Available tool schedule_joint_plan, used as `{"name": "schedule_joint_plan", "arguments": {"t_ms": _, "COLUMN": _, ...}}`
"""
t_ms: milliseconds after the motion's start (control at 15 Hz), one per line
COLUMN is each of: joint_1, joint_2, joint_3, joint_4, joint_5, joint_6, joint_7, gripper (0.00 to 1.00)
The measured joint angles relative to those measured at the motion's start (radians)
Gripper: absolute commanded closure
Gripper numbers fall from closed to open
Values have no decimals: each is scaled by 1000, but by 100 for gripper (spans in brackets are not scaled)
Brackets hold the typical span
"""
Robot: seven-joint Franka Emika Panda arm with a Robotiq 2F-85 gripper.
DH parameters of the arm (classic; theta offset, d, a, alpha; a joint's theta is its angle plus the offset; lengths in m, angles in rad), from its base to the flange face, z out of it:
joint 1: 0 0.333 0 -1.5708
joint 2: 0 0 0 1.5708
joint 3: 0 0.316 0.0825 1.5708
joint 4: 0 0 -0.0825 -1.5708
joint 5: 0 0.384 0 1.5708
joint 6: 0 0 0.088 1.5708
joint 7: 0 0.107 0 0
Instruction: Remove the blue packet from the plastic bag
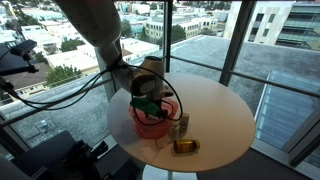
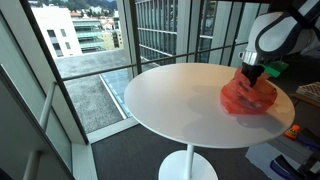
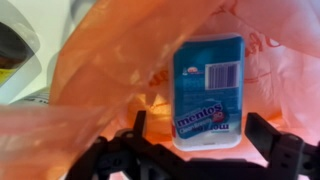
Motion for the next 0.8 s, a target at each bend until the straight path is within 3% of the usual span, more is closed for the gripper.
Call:
{"name": "schedule_joint_plan", "arguments": {"t_ms": 67, "joint_1": 0, "joint_2": 2, "joint_3": 0, "joint_4": 0, "joint_5": 0, "joint_6": 0, "joint_7": 0, "gripper": 0}}
{"name": "schedule_joint_plan", "arguments": {"t_ms": 133, "joint_1": 0, "joint_2": 3, "joint_3": 1, "joint_4": 0, "joint_5": 0, "joint_6": 0, "joint_7": 0, "gripper": 25}}
{"name": "schedule_joint_plan", "arguments": {"t_ms": 200, "joint_1": 0, "joint_2": 4, "joint_3": 1, "joint_4": 0, "joint_5": 0, "joint_6": 0, "joint_7": 0, "gripper": 26}}
{"name": "schedule_joint_plan", "arguments": {"t_ms": 467, "joint_1": 0, "joint_2": 4, "joint_3": 1, "joint_4": 0, "joint_5": 0, "joint_6": 0, "joint_7": 0, "gripper": 59}}
{"name": "schedule_joint_plan", "arguments": {"t_ms": 800, "joint_1": 0, "joint_2": 3, "joint_3": 1, "joint_4": 1, "joint_5": 0, "joint_6": 0, "joint_7": 0, "gripper": 59}}
